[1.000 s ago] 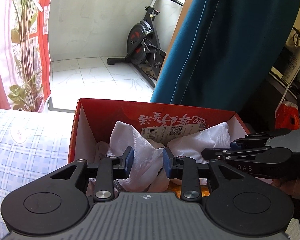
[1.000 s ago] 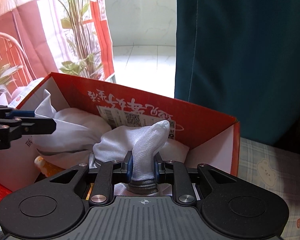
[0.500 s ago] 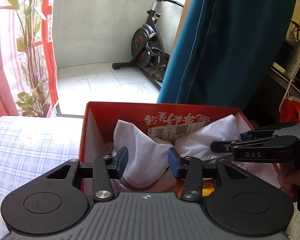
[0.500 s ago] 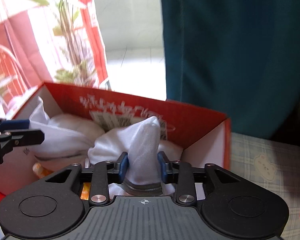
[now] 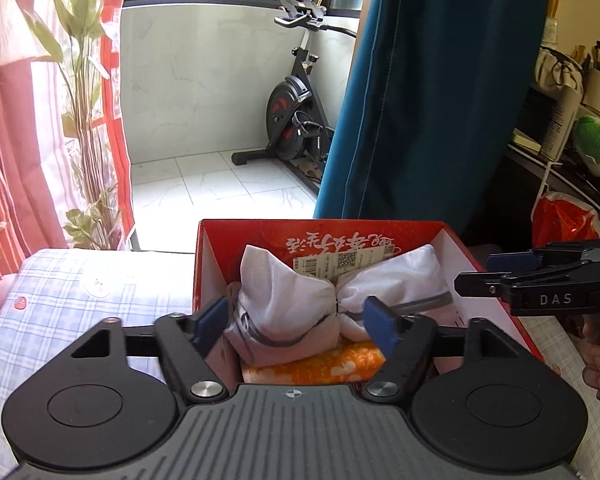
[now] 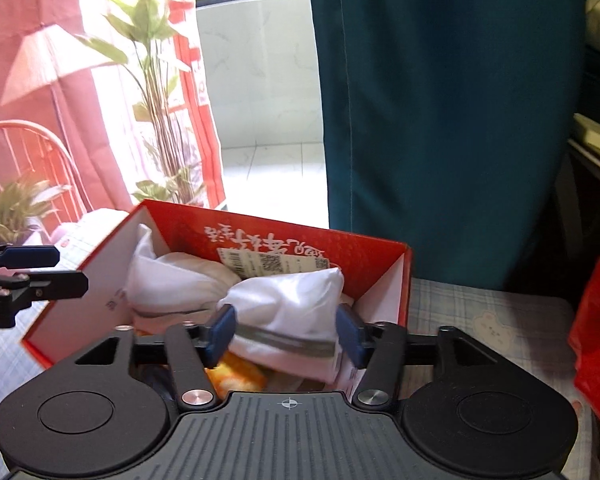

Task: Organize soft objects
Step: 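Open both grippers to release the mesh cloth and lift them out of the box, then move both grippers down to the white foil pouch beside the box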

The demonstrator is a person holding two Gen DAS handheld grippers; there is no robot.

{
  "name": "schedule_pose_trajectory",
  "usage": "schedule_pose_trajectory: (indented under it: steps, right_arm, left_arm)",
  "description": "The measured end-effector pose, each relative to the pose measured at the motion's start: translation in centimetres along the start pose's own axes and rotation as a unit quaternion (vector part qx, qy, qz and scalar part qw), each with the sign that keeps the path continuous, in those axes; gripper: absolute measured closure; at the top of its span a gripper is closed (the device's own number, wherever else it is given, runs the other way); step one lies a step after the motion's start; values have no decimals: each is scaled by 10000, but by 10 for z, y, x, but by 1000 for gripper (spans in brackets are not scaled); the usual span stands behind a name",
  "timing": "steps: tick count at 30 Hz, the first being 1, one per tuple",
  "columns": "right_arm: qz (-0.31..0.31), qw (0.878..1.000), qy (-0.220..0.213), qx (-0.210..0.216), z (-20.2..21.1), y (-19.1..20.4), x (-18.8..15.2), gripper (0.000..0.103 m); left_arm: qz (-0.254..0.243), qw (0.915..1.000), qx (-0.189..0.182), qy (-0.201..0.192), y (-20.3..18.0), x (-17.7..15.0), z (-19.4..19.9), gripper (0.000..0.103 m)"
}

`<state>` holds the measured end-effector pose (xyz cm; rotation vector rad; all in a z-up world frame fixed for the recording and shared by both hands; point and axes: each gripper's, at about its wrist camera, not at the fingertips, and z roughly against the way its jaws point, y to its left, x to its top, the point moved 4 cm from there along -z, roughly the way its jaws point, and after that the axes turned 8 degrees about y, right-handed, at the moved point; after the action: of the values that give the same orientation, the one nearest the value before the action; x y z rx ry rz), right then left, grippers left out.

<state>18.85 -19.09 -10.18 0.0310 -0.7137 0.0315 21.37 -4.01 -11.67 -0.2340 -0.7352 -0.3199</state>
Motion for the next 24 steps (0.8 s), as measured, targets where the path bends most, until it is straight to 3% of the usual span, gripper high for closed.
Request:
schedule_pose_trajectory:
  steps: [2, 4, 6, 19, 24]
  right_arm:
    - [-8, 10000, -44, 25, 12, 4, -8, 31]
    - [5, 9999, -95, 47, 23, 10, -15, 12]
    - [8, 9998, -196, 57, 34, 13, -23, 2]
    - [-166, 9987, -487, 42, 72, 28, -67, 0]
    - [-338, 9978, -534, 219, 82, 32, -84, 0]
  left_arm:
    - [-1, 10000, -5, -40, -3, -6, 11, 4]
    - [23, 10000, -15, -70, -4, -13, 21, 3]
    - [51, 10000, -20, -16, -4, -19, 26, 2]
    - [-89, 9999, 64, -41, -18, -66, 61, 0]
    - [-92, 9999, 93, -71, -19, -83, 70, 0]
